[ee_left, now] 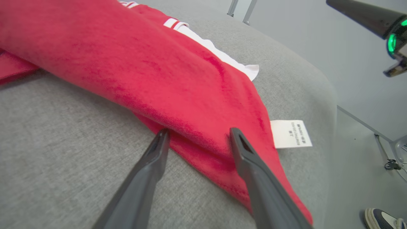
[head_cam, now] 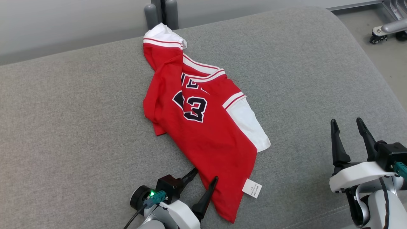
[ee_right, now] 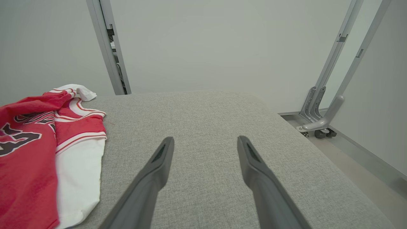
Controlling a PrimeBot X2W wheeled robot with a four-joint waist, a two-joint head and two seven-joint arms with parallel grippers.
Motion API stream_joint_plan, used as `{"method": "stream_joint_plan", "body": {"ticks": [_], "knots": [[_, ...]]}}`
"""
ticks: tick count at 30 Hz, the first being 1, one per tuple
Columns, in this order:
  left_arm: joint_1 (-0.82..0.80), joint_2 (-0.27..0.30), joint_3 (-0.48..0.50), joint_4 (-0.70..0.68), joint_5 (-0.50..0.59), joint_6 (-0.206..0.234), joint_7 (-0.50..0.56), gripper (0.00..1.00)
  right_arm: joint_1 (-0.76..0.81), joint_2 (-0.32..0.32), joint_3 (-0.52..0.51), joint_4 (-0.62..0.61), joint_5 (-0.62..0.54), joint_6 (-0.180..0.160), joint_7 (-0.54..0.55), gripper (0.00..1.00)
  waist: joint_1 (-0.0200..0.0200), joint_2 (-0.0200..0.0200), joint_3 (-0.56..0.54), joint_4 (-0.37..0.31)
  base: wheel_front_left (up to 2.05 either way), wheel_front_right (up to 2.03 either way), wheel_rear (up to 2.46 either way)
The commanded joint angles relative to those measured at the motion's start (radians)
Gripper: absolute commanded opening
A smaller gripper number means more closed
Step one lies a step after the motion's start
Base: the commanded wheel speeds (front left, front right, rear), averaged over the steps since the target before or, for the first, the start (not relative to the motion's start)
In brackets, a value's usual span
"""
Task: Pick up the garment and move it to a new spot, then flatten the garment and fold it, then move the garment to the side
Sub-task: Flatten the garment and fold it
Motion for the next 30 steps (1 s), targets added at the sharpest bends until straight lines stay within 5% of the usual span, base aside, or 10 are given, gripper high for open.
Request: {"method": "stream_joint_plan", "body": {"ticks": [1, 2, 4, 5, 18, 30], "knots": [[-0.017, 0.006, 0.002, 0.011, -0.019, -0.001, -0.002, 0.81, -0.01, -0.005, -0.005, -0.005, 0.007, 0.0, -0.005, 1.0, 0.0, -0.0001, 0.004, -0.001, 0.0, 0.0, 0.0], [-0.018, 0.005, 0.003, 0.011, -0.028, -0.001, -0.002, 0.73, -0.01, -0.005, -0.007, -0.005, 0.008, 0.0, -0.005, 1.0, 0.0, -0.0001, 0.005, 0.0, 0.0, 0.0, 0.0], [-0.022, 0.006, -0.002, 0.013, -0.037, -0.001, -0.001, 0.4, -0.009, -0.005, -0.008, -0.002, 0.009, 0.0, -0.005, 1.0, 0.0, -0.0001, 0.006, 0.004, 0.0, 0.0, 0.0], [-0.025, 0.006, -0.001, 0.009, -0.036, -0.001, -0.001, 0.0, -0.009, -0.005, -0.006, 0.0, 0.01, 0.0, -0.005, 1.0, 0.0, -0.0001, 0.007, 0.008, 0.0, 0.0, 0.0], [-0.01, 0.016, 0.181, -0.03, 0.087, -0.002, -0.002, 0.0, 0.009, -0.005, -0.008, 0.021, 0.036, 0.0, -0.005, 1.0, 0.0, -0.0001, -0.027, 0.12, 0.0, 0.0, 0.0], [-0.064, 0.145, 0.324, 0.02, 0.228, 0.017, -0.002, 0.0, 0.023, -0.005, 0.034, 0.051, 0.077, 0.0, -0.005, 1.0, 0.0, -0.0001, -0.064, 0.142, 0.0, 0.0, 0.0]]}}
